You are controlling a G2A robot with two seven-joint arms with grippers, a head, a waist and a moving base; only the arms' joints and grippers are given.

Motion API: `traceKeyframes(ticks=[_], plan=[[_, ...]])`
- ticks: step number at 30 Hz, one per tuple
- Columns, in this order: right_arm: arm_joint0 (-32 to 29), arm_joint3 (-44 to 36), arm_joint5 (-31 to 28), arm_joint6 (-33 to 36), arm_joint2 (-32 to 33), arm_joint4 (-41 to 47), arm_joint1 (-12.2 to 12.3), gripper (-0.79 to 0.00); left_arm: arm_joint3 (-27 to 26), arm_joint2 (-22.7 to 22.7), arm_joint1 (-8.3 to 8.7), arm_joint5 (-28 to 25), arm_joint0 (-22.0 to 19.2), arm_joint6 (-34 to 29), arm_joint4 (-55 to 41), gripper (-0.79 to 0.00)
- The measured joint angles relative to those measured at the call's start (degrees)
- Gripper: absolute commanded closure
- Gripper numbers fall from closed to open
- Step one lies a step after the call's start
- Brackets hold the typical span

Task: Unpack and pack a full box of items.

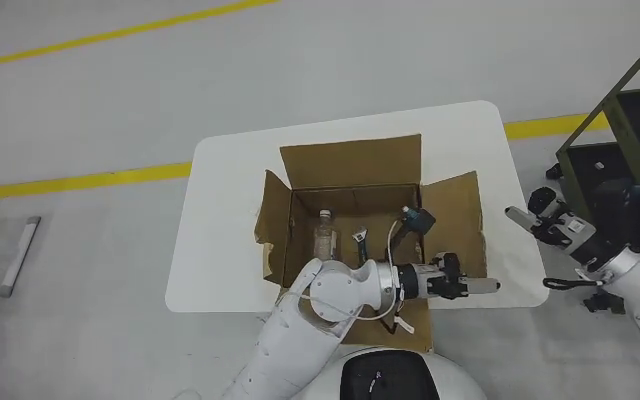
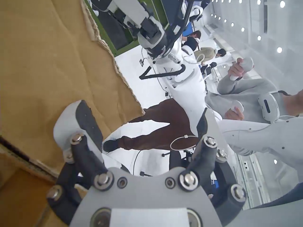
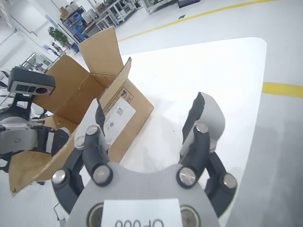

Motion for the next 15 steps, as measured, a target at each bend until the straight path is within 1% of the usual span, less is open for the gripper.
traceKeyframes(ticks=[1, 2, 4, 5, 7, 10, 11, 12, 13, 14, 15], plan=[[0.2, 0.3, -0.3, 1.03, -0.09, 1.71, 0.03, -0.406, 0.27, 0.24, -0.04, -0.02, -0.12, 0.12, 0.0, -0.785], [0.43, 0.58, -0.64, 1.86, -0.22, 3.42, 0.06, -0.388, 0.49, 0.41, -0.07, -0.03, -0.2, 0.21, 0.03, -0.785], [0.73, 1.09, -1.18, 3.57, -0.75, 6.65, 0.09, -0.44, 0.84, 0.6, -0.09, -0.03, -0.32, 0.36, 0.12, -0.785], [0.88, 1.23, -1.23, 4.31, -1.03, 7.34, 0.11, -0.449, 0.91, 0.64, -0.08, 0.0, -0.36, 0.39, 0.16, -0.785], [1.54, 1.7, -1.53, 5.55, -2.15, 8.78, 0.1, -0.391, 0.96, 0.75, -0.06, 0.11, -0.41, 0.34, 0.3, -0.785], [3.02, 2.52, -1.61, 6.97, -4.23, 9.21, 0.05, -0.385, 0.9, 0.88, 0.02, 0.2, -0.43, 0.18, 0.74, -0.785], [3.54, 2.74, -1.36, 7.22, -4.91, 8.81, 0.03, -0.366, 0.86, 0.92, 0.04, 0.15, -0.44, 0.14, 0.92, -0.785], [4.28, 3.03, -0.74, 7.29, -5.79, 7.79, -0.02, -0.305, 0.82, 1.0, 0.08, 0.09, -0.43, 0.1, 1.17, -0.785], [4.81, 3.16, -0.36, 7.18, -6.53, 7.07, -0.08, -0.262, 0.78, 1.07, 0.1, 0.05, -0.41, 0.06, 1.41, -0.785], [5.31, 3.34, -0.12, 7.0, -7.34, 6.64, -0.15, -0.237, 0.73, 1.14, 0.13, 0.0, -0.36, 0.04, 1.59, -0.785], [5.93, 3.66, 0.06, 6.84, -8.45, 6.42, -0.26, -0.172, 0.63, 1.2, 0.17, -0.05, -0.23, 0.02, 1.72, -0.785]])
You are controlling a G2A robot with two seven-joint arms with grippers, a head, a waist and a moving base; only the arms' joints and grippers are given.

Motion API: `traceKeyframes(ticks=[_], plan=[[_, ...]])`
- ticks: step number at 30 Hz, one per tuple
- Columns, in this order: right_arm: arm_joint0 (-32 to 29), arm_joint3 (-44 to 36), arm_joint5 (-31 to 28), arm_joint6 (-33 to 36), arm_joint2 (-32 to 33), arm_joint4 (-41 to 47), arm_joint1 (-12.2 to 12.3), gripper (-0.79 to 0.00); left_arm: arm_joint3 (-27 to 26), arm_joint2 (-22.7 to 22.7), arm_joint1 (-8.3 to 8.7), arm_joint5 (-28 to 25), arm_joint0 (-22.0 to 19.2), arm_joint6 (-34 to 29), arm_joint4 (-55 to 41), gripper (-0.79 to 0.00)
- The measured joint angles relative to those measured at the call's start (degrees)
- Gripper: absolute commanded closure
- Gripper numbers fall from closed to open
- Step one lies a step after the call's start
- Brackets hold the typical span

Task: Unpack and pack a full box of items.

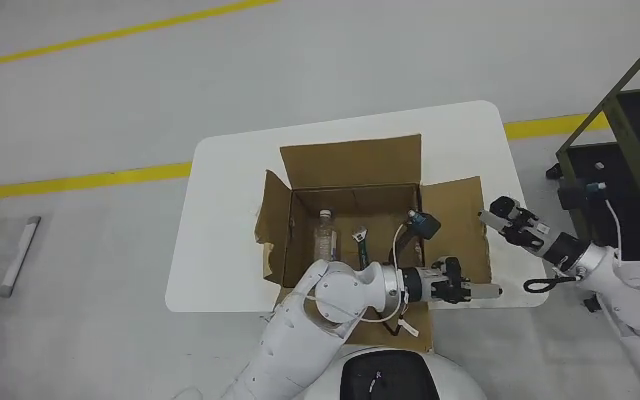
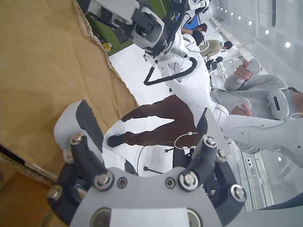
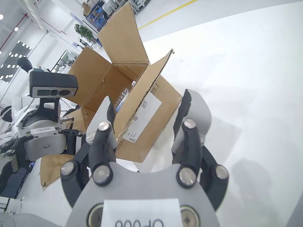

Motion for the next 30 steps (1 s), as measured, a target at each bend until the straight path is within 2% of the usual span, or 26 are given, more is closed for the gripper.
traceKeyframes(ticks=[2, 11, 17, 21, 23, 25, 27, 28, 29, 30], plan=[[0.9, 0.52, 0.07, -0.01, -1.54, -0.33, -0.13, 0.0, -0.18, 0.0, 0.07, 0.05, 0.21, -0.05, 0.08, -0.785], [2.72, 3.38, 0.23, -1.3, -4.83, -1.54, -0.5, 0.0, -2.54, -2.04, 0.77, 0.39, 1.1, 1.06, 1.61, -0.785], [2.68, 3.87, -0.04, -2.62, -4.99, -1.66, -0.58, 0.0, -7.31, -8.03, 2.48, 3.05, 3.37, 2.67, 8.43, -0.785], [2.36, 3.05, -0.33, -3.34, -4.89, -1.48, -0.61, 0.0, -10.7, -12.44, 3.58, 6.4, 6.43, 2.62, 13.65, -0.785], [2.14, 2.63, -0.38, -3.58, -4.8, -1.43, -0.61, 0.0, -10.96, -14.19, 3.59, 7.28, 8.13, 3.23, 11.21, -0.785], [1.92, 2.31, -0.4, -3.73, -4.76, -1.31, -0.62, 0.0, -10.92, -14.12, 3.55, 7.31, 8.24, 3.32, 5.59, -0.785], [1.8, 2.16, -0.44, -3.8, -4.72, -1.37, -0.62, 0.0, -10.9, -13.94, 3.55, 7.25, 8.14, 3.29, 3.9, -0.785], [1.76, 2.14, -0.45, -3.82, -4.7, -1.4, -0.62, -0.028, -10.9, -13.93, 3.55, 7.25, 8.13, 3.29, 3.95, -0.785], [1.73, 2.14, -0.47, -3.83, -4.66, -1.42, -0.62, -0.354, -10.9, -13.93, 3.55, 7.25, 8.13, 3.28, 4.07, -0.785], [1.65, 2.14, -0.48, -3.83, -4.56, -1.46, -0.61, -0.628, -10.9, -13.94, 3.55, 7.25, 8.13, 3.28, 4.16, -0.785]])
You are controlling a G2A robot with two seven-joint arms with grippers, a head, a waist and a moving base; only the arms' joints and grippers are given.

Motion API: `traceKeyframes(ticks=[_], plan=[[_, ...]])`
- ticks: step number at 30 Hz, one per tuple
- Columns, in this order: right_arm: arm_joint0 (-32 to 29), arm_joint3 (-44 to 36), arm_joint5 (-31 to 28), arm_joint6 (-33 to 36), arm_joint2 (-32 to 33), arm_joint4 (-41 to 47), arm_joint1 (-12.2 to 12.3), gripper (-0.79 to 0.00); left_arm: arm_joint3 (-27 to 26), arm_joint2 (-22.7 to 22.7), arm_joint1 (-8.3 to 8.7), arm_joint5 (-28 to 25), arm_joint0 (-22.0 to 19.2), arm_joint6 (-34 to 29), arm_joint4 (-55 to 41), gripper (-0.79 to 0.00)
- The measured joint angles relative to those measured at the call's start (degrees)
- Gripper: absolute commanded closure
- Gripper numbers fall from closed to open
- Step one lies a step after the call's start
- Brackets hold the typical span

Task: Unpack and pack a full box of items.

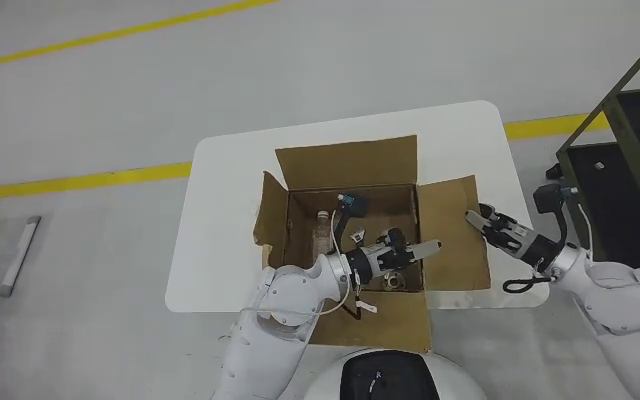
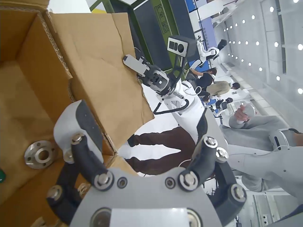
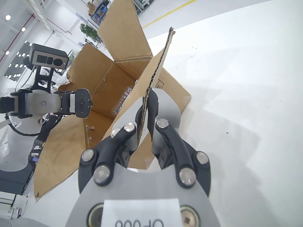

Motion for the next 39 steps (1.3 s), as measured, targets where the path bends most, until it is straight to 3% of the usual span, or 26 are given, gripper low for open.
traceKeyframes(ticks=[1, 3, 4, 11, 13, 14, 16, 17, 19, 22, 32, 39], plan=[[-0.08, -0.03, 0.0, -0.02, 0.14, -0.08, 0.02, -0.631, 0.0, 0.0, 0.0, 0.0, 0.0, 0.0, 0.02, -0.785], [-0.4, -0.37, -0.16, -0.56, 0.75, -0.42, 0.06, -0.763, 0.0, -0.01, 0.0, 0.0, 0.0, 0.0, 0.02, -0.785], [-0.63, -0.6, -0.17, -0.92, 1.15, -0.86, 0.1, -0.785, 0.0, -0.01, 0.0, 0.0, 0.0, 0.0, 0.02, -0.785], [-4.23, -6.12, -0.6, -7.9, 6.44, -7.74, 0.3, -0.785, -0.44, -0.51, -0.03, 0.07, 0.45, 1.68, -1.13, -0.785], [-5.92, -8.94, -1.27, -11.1, 8.39, -10.95, 0.3, -0.582, -0.69, -1.48, 0.14, 1.36, 0.19, 3.68, -0.48, -0.785], [-6.67, -10.26, -1.54, -12.53, 9.19, -12.4, 0.28, -0.339, -0.81, -1.8, 0.3, 2.26, -0.06, 4.1, 1.48, -0.785], [-8.51, -13.43, -1.98, -15.78, 10.81, -15.62, 0.18, -0.16, -1.09, -2.69, 0.64, 5.68, -0.13, 4.87, 6.98, -0.785], [-9.28, -14.81, -2.16, -17.04, 11.38, -16.87, 0.13, 0.0, -1.23, -3.11, 0.8, 7.84, -0.07, 4.99, 9.11, -0.785], [-10.88, -17.79, -2.68, -19.42, 12.28, -19.17, 0.0, 0.0, -2.25, -3.45, 1.27, 12.22, -0.09, 4.38, 15.49, -0.785], [-12.12, -20.98, -2.96, -20.69, 12.89, -20.87, -0.12, 0.0, -4.14, -4.07, 1.83, 14.63, 0.73, 2.98, 22.31, -0.785], [-7.43, -22.67, -2.9, -17.18, 5.6, -27.61, -0.36, 0.0, -9.57, -7.38, 4.01, 11.8, 3.48, -4.11, 39.34, -0.785], [-1.97, -15.22, -2.54, -16.06, -2.45, -31.8, -0.92, 0.0, -10.26, -7.17, 4.92, 8.27, 4.81, -6.4, 50.6, -0.785]])
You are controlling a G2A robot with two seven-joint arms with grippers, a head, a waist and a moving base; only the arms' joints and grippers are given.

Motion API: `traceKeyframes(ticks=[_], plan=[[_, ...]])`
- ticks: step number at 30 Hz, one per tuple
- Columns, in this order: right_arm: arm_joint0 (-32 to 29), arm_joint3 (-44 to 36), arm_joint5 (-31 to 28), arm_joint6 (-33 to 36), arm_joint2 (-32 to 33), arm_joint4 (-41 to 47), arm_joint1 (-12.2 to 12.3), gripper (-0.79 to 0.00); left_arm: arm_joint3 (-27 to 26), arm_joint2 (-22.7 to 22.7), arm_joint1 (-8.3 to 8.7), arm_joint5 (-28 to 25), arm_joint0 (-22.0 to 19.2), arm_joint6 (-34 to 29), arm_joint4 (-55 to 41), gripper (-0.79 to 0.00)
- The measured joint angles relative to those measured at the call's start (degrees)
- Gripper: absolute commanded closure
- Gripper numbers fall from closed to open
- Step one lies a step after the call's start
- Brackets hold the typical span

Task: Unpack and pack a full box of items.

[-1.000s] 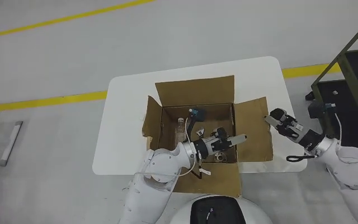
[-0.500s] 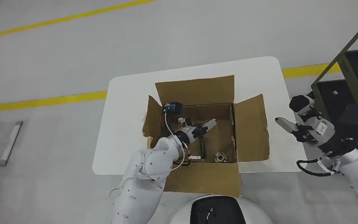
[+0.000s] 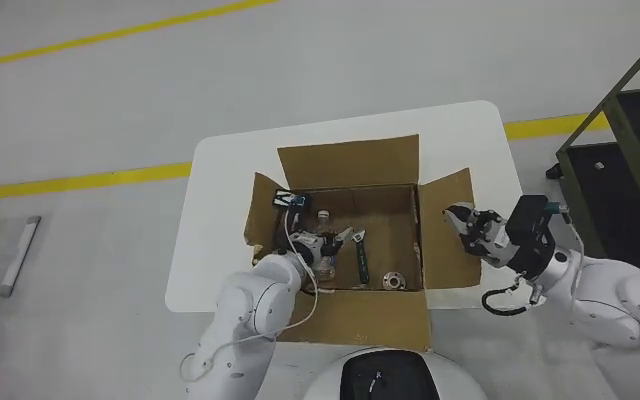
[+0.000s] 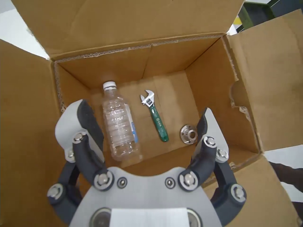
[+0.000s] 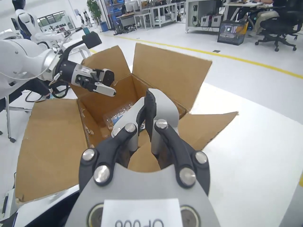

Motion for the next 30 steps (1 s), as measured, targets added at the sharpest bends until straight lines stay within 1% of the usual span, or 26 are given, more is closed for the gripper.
traceKeyframes(ticks=[4, 7, 9, 15, 17, 20, 22, 26, 30], plan=[[2.78, 4.59, 1.55, 1.03, -2.72, -2.15, -0.3, 0.0, 0.39, -0.08, 0.16, -0.55, 0.51, -0.11, 2.03, -0.785], [3.84, 6.67, 2.37, 1.32, -4.19, -2.4, -0.51, 0.0, 1.11, 0.31, 0.32, -1.38, 0.6, -0.64, 5.61, -0.785], [4.18, 7.18, 2.61, 1.28, -4.71, -2.26, -0.61, 0.0, 0.83, 1.04, 0.17, -1.37, 0.68, -0.92, 4.64, -0.785], [3.58, 5.35, 2.52, 0.33, -4.03, -1.73, -0.63, 0.0, 0.03, 4.64, -0.59, -1.24, -0.54, -2.44, -0.33, -0.785], [3.07, 4.46, 2.4, -0.07, -3.46, -1.85, -0.59, 0.0, 0.78, 6.15, -0.85, -1.27, -1.29, -2.9, -0.89, -0.785], [2.18, 3.27, 2.13, -0.57, -2.5, -2.08, -0.51, 0.0, 2.82, 8.5, -1.53, 0.76, -2.44, -2.72, -3.12, -0.785], [1.54, 2.82, 1.76, -1.27, -1.96, -1.98, -0.49, 0.0, 3.29, 8.87, -1.69, 1.69, -2.6, -2.48, -5.13, -0.785], [0.78, 2.72, 1.53, -3.08, -0.89, -1.07, -0.49, 0.0, 3.19, 8.79, -1.66, 1.37, -2.56, -2.49, -4.16, -0.785], [0.8, 2.72, 1.53, -3.03, -0.9, -1.07, -0.5, 0.0, 3.19, 8.79, -1.66, 1.38, -2.56, -2.5, -4.19, -0.785]])
